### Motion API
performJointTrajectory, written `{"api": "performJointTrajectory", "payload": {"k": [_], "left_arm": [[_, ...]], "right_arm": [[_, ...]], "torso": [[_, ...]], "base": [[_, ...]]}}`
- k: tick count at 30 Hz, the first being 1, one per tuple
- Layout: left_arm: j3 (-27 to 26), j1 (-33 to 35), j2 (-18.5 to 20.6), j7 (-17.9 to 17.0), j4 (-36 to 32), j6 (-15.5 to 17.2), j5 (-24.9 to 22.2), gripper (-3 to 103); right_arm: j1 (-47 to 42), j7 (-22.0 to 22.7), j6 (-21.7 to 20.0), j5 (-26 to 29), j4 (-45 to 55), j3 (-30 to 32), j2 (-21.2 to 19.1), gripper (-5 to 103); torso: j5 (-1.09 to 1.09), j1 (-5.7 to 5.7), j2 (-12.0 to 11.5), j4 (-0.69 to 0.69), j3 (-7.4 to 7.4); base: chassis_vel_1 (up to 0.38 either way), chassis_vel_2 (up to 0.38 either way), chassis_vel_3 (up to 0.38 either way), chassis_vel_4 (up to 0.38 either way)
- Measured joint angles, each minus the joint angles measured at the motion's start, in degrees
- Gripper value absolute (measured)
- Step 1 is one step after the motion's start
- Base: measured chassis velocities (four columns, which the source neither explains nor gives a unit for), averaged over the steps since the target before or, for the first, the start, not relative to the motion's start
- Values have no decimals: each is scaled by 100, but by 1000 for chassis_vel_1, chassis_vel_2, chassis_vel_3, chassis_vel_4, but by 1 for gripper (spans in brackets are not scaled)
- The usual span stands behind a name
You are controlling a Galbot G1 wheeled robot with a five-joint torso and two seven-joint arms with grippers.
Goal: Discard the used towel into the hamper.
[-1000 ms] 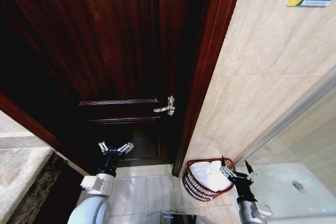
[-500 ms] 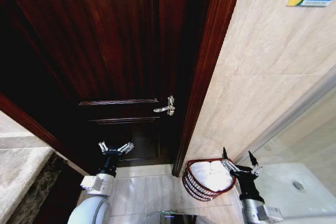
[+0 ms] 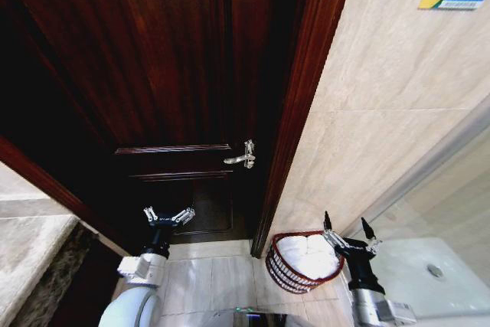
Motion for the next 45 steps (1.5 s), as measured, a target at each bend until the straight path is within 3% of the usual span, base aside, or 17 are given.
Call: {"api": "performJointTrajectory", "payload": {"k": [45], "left_arm": [[0,0,0,0,0,0,0,100]], "right_arm": [[5,-1,-14,-2,-17,2,-1,100]], "torso": [[0,0,0,-1,0]], "base": [[20,21,22,21]]}}
